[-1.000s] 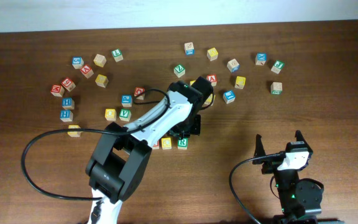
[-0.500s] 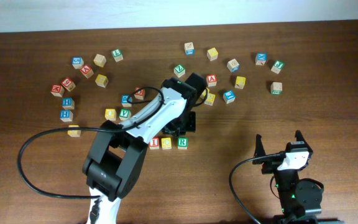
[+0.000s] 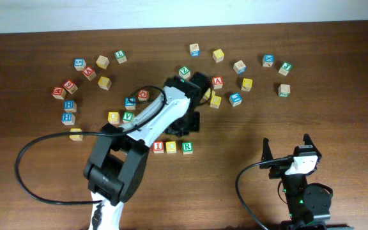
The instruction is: Spell out ICRA
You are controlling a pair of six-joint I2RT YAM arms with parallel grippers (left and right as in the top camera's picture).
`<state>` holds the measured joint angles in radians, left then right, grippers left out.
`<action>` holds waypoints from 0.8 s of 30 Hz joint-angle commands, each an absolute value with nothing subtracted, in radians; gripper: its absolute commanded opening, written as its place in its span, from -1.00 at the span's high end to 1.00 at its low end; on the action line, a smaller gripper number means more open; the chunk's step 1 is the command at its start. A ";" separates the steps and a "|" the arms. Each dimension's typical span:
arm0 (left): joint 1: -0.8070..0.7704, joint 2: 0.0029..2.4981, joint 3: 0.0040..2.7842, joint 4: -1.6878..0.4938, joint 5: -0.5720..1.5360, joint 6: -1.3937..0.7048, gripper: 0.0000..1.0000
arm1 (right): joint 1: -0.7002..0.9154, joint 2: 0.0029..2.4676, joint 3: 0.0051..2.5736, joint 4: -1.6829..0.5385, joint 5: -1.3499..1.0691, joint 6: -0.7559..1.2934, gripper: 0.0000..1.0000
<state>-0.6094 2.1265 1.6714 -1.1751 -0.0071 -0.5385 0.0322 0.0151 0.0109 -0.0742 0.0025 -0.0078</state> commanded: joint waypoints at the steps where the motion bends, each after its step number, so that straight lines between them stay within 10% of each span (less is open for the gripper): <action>1: -0.548 2.131 1.874 -1.241 -0.026 -0.463 1.00 | 0.026 0.007 0.006 -0.080 0.001 -0.011 -0.97; 7: -0.401 2.131 2.276 -1.563 -0.136 -0.387 0.98 | 0.026 0.007 0.006 -0.080 0.001 -0.011 -0.97; 10: -0.266 2.131 2.286 -1.610 -0.149 -0.388 0.64 | 0.026 0.007 0.006 -0.080 0.001 -0.011 -0.97; 11: -0.222 2.131 2.286 -1.611 -0.138 -0.388 0.48 | 0.026 0.007 0.006 -0.080 0.001 -0.011 -0.97; 14: -0.106 2.132 2.281 -1.609 -0.136 -0.388 -0.99 | 0.026 0.007 0.006 -0.080 0.001 -0.011 -0.96; 24: -0.089 2.132 2.075 -1.469 -0.101 -0.421 -0.99 | 0.026 0.007 0.006 -0.080 0.001 -0.011 -0.97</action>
<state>-0.0895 2.1357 2.1319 -1.5047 -0.1276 -0.4118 0.0322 0.0147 0.0109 -0.0742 0.0029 -0.0082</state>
